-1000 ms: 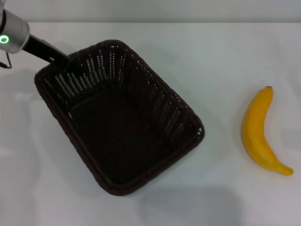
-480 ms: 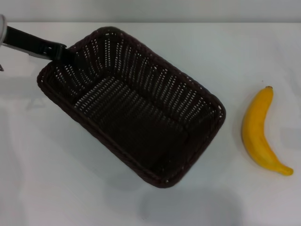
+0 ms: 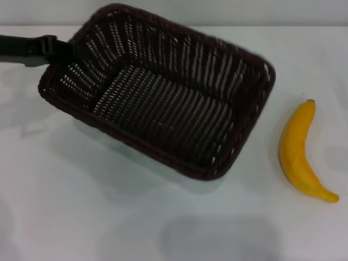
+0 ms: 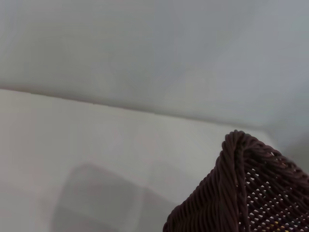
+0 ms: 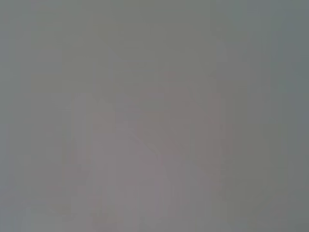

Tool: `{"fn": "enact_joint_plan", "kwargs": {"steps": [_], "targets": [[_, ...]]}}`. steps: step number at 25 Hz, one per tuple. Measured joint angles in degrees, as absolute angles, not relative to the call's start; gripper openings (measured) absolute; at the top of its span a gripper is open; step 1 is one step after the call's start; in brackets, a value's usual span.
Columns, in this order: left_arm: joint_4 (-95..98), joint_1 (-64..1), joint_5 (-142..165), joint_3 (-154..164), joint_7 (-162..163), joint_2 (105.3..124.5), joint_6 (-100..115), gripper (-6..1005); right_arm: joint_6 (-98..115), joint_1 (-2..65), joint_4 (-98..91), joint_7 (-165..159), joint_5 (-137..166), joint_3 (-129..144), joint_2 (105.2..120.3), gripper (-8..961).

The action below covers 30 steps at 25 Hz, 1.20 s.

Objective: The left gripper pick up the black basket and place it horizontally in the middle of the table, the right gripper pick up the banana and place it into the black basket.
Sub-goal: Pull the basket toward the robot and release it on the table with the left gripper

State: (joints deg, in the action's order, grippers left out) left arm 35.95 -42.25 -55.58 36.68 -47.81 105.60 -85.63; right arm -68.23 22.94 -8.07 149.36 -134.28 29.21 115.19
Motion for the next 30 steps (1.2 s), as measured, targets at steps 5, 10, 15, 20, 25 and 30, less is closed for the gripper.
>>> {"fn": "enact_joint_plan", "kwargs": {"steps": [5,10,15,20,25,30], "targets": [[35.8,-37.26,-62.64,36.47,-47.78,106.24,-84.78,181,-67.53,22.67,-8.85,149.39,-134.5,29.08,115.0,874],[33.23,-33.01,-69.26,36.35,-47.85,108.12,-80.06,184,-67.68,22.35,-9.77,149.41,-134.25,29.08,115.0,874],[31.8,-30.89,-71.85,36.31,-47.74,109.65,-74.48,187,-67.64,22.22,-11.02,149.46,-134.13,29.51,114.9,874],[29.57,-31.94,-71.85,36.56,-47.72,109.87,-72.34,190,-67.71,22.08,-11.34,149.5,-134.11,29.93,114.62,874],[28.04,-33.69,-71.09,36.76,-47.71,110.6,-68.98,193,-67.74,21.85,-11.35,149.49,-134.11,31.88,114.08,874],[26.77,-34.66,-70.95,36.8,-47.19,111.17,-67.65,196,-67.78,21.13,-11.34,149.27,-134.15,31.99,114.03,874]]}}
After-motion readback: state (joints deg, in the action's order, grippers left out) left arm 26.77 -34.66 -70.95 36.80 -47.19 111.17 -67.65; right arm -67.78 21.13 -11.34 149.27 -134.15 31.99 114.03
